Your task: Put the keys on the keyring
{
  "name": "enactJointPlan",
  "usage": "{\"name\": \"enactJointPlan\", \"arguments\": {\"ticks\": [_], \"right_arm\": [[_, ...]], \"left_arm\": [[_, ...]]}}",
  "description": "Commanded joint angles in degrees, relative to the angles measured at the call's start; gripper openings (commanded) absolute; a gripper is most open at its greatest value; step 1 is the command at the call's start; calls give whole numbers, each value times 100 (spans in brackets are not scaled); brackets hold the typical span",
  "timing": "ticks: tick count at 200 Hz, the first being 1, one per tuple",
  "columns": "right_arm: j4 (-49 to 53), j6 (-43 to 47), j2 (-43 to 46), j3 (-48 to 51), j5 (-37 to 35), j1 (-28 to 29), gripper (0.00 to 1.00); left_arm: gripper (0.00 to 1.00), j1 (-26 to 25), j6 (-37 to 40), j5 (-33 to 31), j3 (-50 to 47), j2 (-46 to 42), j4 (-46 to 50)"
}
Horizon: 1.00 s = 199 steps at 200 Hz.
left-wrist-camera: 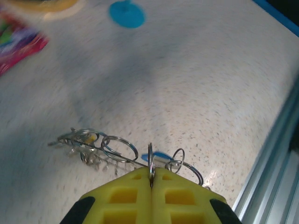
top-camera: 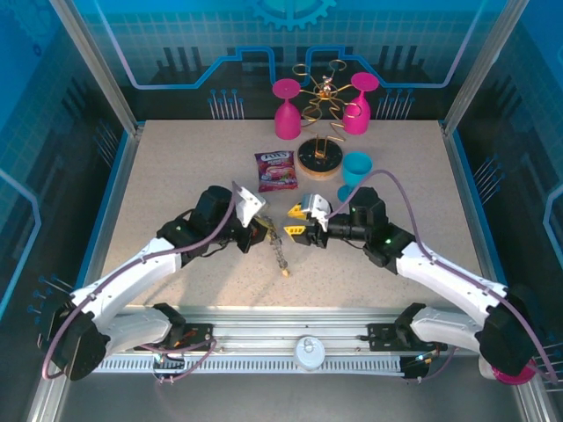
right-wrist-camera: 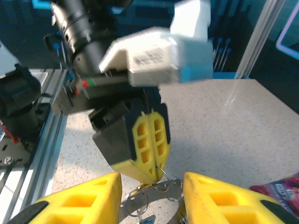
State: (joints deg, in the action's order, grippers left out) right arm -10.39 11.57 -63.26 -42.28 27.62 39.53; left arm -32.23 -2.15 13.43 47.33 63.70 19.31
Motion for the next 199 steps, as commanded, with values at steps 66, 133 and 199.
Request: {"name": "enactJointPlan", "arguments": {"ticks": [66,133,199], "right_arm": [[-397,-437,-571,332,-1812,1590,40],[-2430,-765,-1775,698,-2055,1574,49],[-3047,-721,-2439,564,-2235,1509,53]], "left_arm": [[0,38,-5979,-790,1579,493,2729],[0,45,-6894,-107,1481,704,2899],[0,108,-7010,98,1498,712,2982]]}}
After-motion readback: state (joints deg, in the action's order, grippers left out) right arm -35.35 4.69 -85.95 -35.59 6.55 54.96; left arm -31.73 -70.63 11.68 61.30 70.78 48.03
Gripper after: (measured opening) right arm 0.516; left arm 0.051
